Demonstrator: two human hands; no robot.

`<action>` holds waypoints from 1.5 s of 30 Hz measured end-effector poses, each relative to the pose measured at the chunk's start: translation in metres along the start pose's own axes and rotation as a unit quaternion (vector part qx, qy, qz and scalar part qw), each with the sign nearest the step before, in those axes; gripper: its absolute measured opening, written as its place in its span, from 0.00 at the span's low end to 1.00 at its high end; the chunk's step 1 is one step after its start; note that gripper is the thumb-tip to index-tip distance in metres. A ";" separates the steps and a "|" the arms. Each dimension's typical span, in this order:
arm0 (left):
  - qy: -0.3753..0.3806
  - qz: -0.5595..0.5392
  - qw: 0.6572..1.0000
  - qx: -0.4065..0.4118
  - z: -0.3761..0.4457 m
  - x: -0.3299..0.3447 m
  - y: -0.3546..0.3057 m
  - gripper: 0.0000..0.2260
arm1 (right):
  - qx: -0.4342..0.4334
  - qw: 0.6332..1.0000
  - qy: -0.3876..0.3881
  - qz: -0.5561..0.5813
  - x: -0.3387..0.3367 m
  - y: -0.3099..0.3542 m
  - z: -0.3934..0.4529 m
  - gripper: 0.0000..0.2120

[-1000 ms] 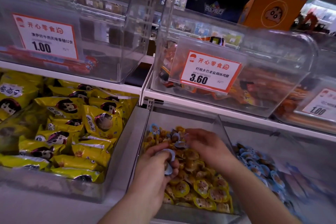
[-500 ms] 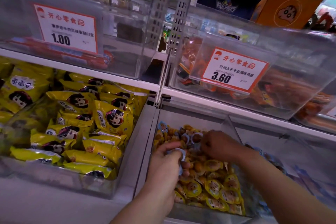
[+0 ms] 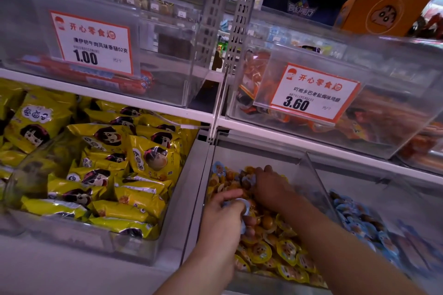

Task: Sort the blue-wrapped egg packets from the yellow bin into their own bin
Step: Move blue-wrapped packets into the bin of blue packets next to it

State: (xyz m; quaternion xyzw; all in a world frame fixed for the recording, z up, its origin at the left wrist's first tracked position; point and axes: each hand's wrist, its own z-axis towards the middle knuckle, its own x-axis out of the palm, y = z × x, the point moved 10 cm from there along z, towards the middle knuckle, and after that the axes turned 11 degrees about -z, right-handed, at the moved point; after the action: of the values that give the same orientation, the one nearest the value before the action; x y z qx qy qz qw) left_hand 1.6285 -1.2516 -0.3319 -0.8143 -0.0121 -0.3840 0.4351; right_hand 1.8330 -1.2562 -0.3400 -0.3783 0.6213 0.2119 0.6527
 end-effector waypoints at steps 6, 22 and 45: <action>0.000 0.004 1.000 -0.004 0.003 -0.001 0.002 0.10 | 0.035 0.993 -0.065 0.092 -0.013 -0.031 0.006 0.13; 0.007 0.018 1.000 -0.006 0.002 -0.001 -0.001 0.10 | -0.086 0.995 -0.011 0.052 -0.010 0.031 0.013 0.13; 0.095 0.459 0.796 0.382 -0.062 0.078 -0.010 0.17 | 0.121 0.383 0.110 0.909 -0.024 0.029 -0.176 0.23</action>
State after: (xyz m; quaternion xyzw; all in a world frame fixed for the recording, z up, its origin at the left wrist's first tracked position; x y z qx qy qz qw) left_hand 1.6415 -1.3142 -0.2548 -0.4508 0.2588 -0.1790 0.8353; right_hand 1.6939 -1.3665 -0.3133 0.4758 0.6790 0.5580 0.0350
